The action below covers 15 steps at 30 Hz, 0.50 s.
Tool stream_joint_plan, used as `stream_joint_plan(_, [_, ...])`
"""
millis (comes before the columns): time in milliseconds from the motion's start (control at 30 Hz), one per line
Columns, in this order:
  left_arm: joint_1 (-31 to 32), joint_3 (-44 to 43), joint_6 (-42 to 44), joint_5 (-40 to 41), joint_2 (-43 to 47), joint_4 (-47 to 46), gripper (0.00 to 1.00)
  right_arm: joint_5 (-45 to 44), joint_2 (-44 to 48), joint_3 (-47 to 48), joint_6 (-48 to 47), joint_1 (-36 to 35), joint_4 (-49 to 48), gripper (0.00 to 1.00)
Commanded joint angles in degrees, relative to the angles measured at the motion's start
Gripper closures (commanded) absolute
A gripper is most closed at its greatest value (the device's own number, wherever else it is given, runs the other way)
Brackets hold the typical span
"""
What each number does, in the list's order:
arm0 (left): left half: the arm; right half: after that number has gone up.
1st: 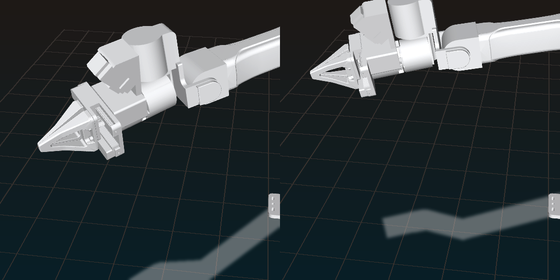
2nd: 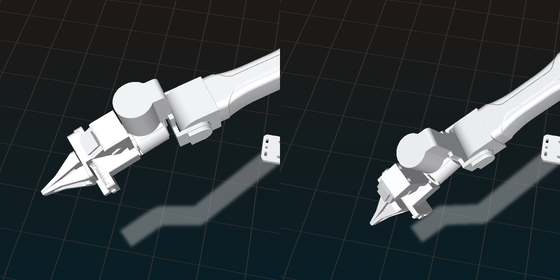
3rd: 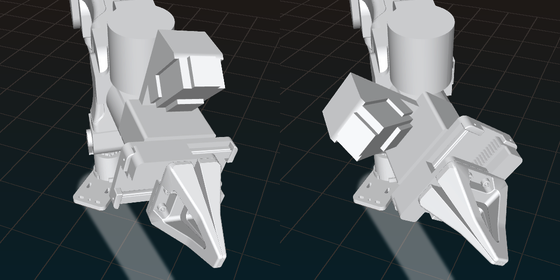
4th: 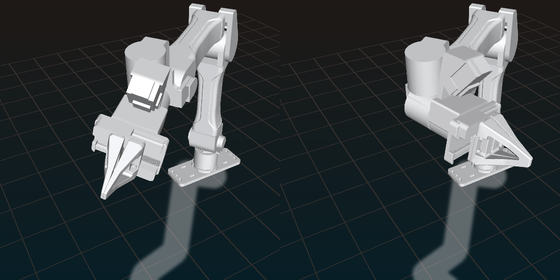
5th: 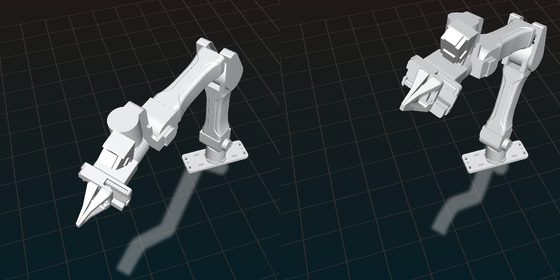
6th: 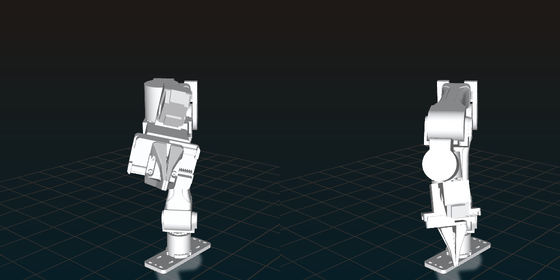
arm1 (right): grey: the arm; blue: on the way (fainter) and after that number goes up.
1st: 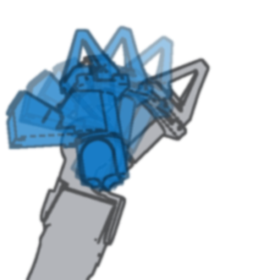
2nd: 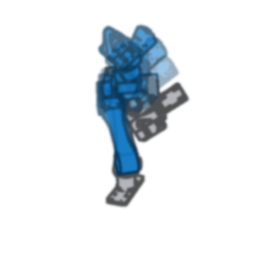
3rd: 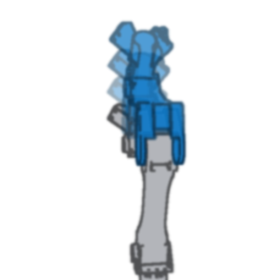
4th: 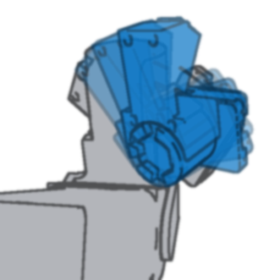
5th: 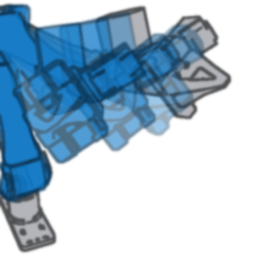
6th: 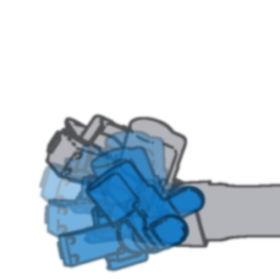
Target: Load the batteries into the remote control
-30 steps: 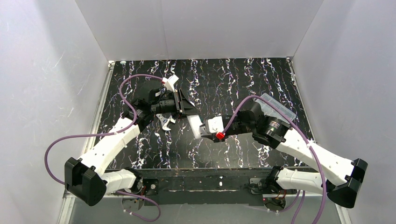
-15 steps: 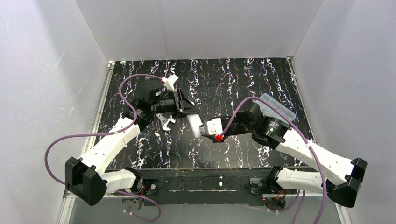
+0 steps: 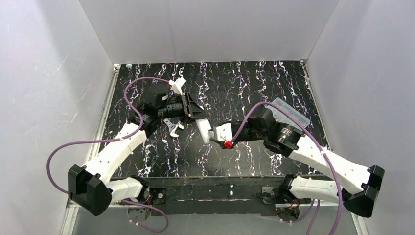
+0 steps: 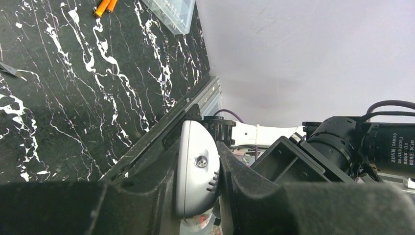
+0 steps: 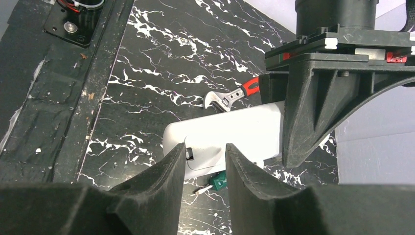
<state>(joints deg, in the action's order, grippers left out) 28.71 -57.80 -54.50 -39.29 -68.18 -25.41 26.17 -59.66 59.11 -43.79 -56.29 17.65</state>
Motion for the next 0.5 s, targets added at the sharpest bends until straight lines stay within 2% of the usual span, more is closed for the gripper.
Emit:
stream_joint_plan(0, [0.47, -2.85, -1.16, -4.66, 0.39, -2.01, 1.0, -3.7, 0.59, -0.71, -1.38, -0.04, -5.22, 0.58])
stream_joint_plan(467, [0.47, -2.8, -1.57, -4.97, -0.35, -2.8, 1.0, -5.74, 2.12, -1.41, -3.21, -0.05, -4.65, 0.59])
